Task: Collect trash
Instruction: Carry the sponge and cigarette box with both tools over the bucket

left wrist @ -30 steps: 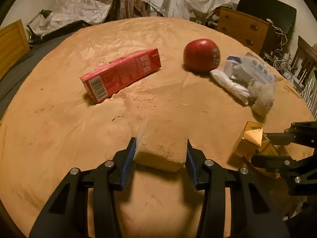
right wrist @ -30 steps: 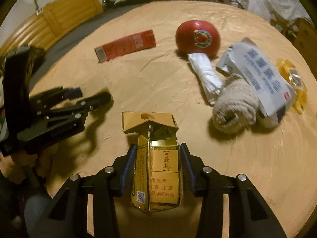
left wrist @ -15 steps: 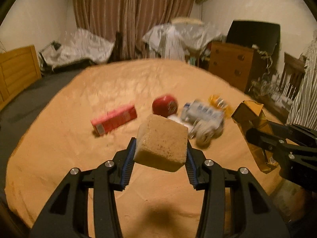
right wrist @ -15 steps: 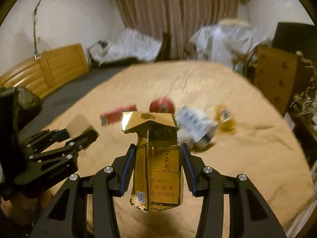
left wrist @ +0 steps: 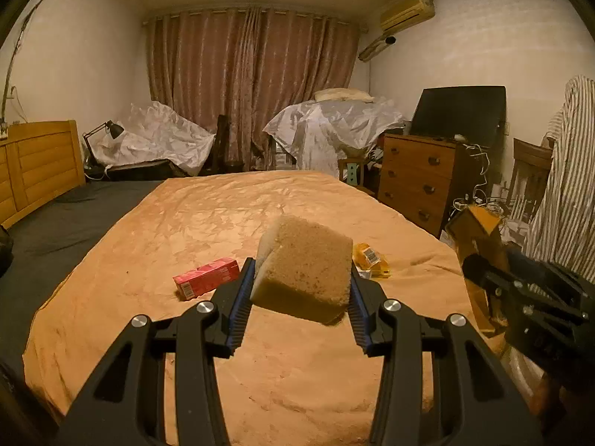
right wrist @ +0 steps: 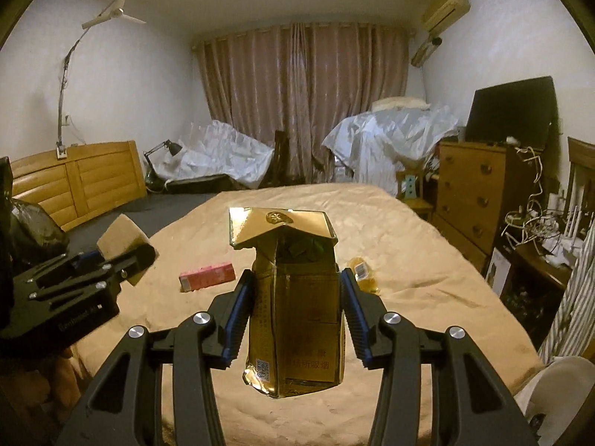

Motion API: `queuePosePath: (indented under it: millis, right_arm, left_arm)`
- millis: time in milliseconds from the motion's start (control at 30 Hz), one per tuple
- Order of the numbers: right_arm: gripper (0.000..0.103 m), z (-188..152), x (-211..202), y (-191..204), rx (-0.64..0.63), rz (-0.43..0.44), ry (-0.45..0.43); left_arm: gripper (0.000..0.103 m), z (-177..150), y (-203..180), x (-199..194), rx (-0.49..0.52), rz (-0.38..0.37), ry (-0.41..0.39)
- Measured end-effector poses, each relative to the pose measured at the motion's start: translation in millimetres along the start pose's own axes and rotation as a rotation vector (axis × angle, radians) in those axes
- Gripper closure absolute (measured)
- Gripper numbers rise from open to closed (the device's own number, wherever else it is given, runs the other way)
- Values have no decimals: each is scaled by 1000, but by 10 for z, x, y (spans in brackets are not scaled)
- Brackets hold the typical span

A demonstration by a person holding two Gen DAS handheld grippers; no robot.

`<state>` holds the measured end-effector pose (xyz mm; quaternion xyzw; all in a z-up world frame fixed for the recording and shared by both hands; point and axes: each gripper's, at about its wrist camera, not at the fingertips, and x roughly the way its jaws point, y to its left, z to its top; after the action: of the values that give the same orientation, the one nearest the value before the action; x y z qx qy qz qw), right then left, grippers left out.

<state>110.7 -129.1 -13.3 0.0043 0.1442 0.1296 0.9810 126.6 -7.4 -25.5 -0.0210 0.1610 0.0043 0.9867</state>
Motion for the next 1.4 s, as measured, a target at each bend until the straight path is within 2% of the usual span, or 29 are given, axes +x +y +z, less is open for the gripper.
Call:
queuePosePath:
  millis: [233, 533, 800, 1100, 1400]
  right_arm:
    - [54, 71, -273, 49, -9, 1, -23]
    - [54, 149, -259, 41, 0, -5, -25]
    - [54, 214, -393, -132, 10, -31, -32]
    - [54, 262, -725, -691, 35, -124, -29]
    - [54, 152, -1141, -1521, 83, -261, 5]
  left_arm:
    - [59, 34, -52, -82, 5, -7, -21]
    - [59, 39, -78, -113, 9, -15, -20]
    - [59, 102, -227, -103, 34, -50, -20]
    - [59, 118, -758, 7, 77, -164, 4]
    - [59, 121, -1450, 79, 135, -294, 24]
